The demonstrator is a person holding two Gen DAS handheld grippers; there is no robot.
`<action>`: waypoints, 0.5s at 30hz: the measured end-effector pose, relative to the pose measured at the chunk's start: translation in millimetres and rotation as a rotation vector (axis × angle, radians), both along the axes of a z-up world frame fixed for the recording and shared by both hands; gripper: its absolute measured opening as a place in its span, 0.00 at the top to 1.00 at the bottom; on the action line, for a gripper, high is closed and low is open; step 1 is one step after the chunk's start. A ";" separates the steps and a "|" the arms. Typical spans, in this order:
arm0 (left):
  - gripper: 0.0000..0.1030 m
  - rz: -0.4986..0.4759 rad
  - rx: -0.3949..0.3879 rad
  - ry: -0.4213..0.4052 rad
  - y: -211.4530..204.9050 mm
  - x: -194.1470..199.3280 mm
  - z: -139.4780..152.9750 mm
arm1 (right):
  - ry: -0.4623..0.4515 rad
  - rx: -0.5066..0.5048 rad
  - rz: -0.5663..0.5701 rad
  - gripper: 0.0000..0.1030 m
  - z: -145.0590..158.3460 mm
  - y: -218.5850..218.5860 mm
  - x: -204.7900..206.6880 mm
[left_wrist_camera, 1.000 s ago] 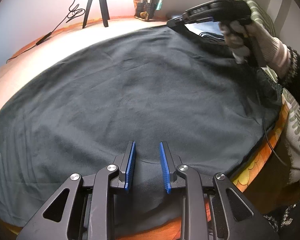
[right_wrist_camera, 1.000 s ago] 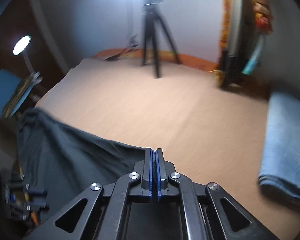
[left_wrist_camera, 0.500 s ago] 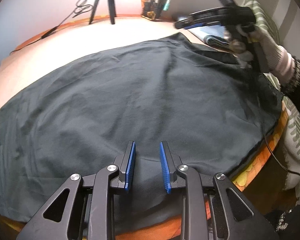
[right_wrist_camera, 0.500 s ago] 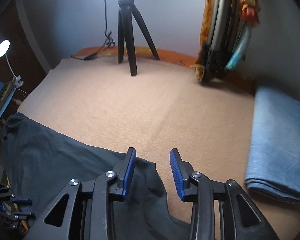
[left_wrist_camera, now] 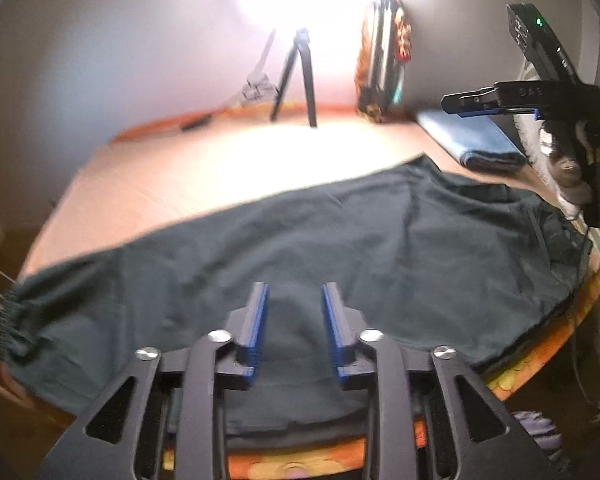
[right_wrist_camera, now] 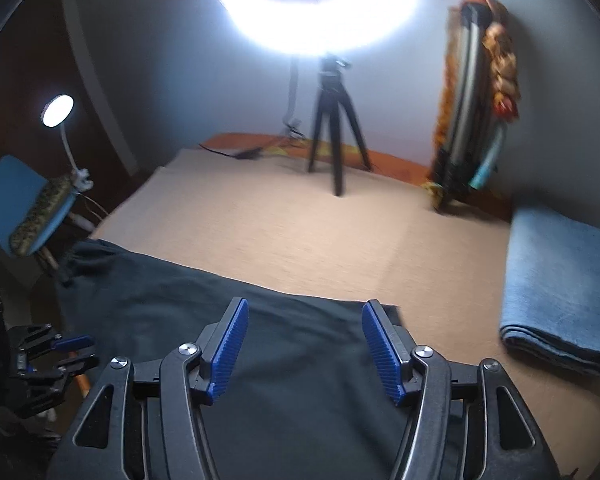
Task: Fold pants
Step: 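Press the folded trousers flat with the open left and right tools, then move both open tools toward the elastic waistband end of the trousers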
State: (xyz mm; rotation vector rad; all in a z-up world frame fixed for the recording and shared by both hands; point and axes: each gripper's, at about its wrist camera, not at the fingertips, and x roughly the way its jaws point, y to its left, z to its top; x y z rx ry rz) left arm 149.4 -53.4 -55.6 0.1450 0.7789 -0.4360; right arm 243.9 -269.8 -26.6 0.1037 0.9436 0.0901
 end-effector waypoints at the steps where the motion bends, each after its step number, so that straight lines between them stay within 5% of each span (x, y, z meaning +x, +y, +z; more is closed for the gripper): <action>1: 0.56 0.009 -0.008 -0.025 5.1 -2.5 5.2 | -0.006 0.004 0.009 0.39 4.8 6.8 0.0; 15: 0.50 0.166 -0.038 -0.112 79.9 -19.2 29.2 | -0.059 0.102 0.179 0.34 61.1 142.6 18.2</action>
